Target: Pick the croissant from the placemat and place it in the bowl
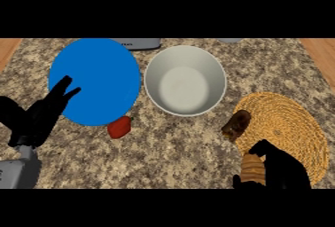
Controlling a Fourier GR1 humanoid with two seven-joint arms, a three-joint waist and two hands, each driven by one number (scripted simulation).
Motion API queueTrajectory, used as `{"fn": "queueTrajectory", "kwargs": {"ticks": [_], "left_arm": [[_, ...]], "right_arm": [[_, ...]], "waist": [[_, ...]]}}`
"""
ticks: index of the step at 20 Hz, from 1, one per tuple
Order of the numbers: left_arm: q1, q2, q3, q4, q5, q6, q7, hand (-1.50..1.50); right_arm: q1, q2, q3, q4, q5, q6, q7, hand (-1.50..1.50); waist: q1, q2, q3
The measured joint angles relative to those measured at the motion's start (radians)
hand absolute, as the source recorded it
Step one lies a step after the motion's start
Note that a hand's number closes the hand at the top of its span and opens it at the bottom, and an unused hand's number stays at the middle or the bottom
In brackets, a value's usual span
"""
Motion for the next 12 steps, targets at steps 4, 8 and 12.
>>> {"fn": "queueTrajectory", "kwargs": {"ticks": [4,8,12], "left_arm": [[-0.017,0.002,0.001,-0.01,-0.001,0.0,0.012,0.0],[-0.028,-0.006,-0.011,-0.013,-0.006,-0.003,0.017,0.0],[-0.027,-0.011,-0.016,-0.008,-0.012,-0.005,0.01,0.0]], "right_arm": [[0.087,0.002,0.13,-0.255,0.115,0.061,0.054,1.5],[0.082,0.011,0.215,-0.368,0.214,0.146,0.085,1.5],[0.04,0.042,0.268,-0.398,0.292,0.229,0.088,1.5]], "waist": [[0.011,0.005,0.001],[0.024,0.009,0.0],[0.029,0.01,-0.002]]}}
